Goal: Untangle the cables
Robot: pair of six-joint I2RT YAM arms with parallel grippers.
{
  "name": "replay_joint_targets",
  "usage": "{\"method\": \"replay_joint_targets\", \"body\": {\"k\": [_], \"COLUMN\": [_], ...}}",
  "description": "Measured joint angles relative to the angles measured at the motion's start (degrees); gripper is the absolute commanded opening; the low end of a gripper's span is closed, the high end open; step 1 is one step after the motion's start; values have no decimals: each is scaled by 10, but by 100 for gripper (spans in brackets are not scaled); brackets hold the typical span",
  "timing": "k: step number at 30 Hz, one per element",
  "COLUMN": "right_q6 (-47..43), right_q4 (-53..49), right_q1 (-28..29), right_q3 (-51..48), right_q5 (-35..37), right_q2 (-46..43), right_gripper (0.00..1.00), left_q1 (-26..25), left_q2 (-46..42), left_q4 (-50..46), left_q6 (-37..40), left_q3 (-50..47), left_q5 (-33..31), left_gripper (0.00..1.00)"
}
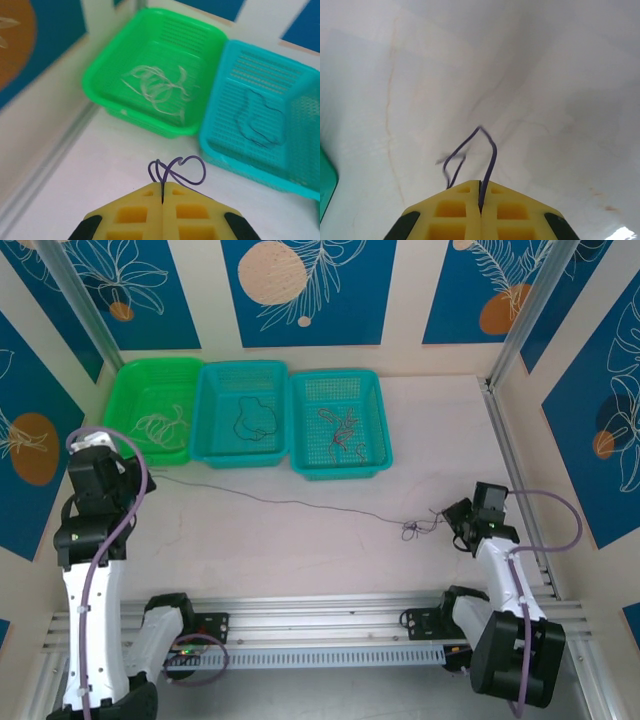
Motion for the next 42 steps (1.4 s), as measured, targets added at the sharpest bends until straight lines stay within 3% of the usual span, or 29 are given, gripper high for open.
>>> {"method": "replay_joint_targets", "body": {"k": [2, 5, 6, 9, 10, 16, 19, 24, 26, 29, 32, 35, 42], "right_q6": [-7, -13, -13, -15, -15, -29, -32, -35, -37, -41, -43, -43, -42], "right_q4": [-1, -7, -10, -17, -17, -20, -20, -26, -33, -42, -47, -56, -79], "right_q1": [43, 114, 132, 166, 170, 177, 182, 202, 210, 220, 225, 226, 226], "right_q3": [2, 14, 19, 40, 48, 84, 90, 99, 106, 118, 123, 123, 122], "right_q5": [-6, -6, -6, -5, -4, -4, -5, -8, -8, -9, -9, -8, -8], "right_q2": [6, 16, 17, 18, 21, 58, 73, 85, 85, 84, 83, 79, 36], "right_gripper": [0, 0, 0, 0, 0, 0, 0, 0, 0, 0, 0, 0, 0], "left_q1": [1, -9, -15, -31, -34, -50, -117, -359, -455, -556, -609, -629, -633], "left_q2": [-6, -6, -3, -14, -28, -104, -96, -28, 32, 156, 316, 452, 634], "left_q4": [47, 127, 141, 155, 158, 194, 215, 228, 232, 223, 213, 226, 267], "left_q6": [-18, -61, -66, -64, -60, -25, -6, 63, 96, 135, 143, 119, 13], "left_q3": [-50, -128, -145, -179, -184, -184, -184, -183, -177, -130, -36, 46, 128], "left_q5": [92, 224, 246, 287, 295, 339, 362, 304, 256, 188, 143, 122, 81], "left_gripper": [12, 21, 25, 53, 58, 58, 57, 56, 56, 54, 54, 54, 55]}}
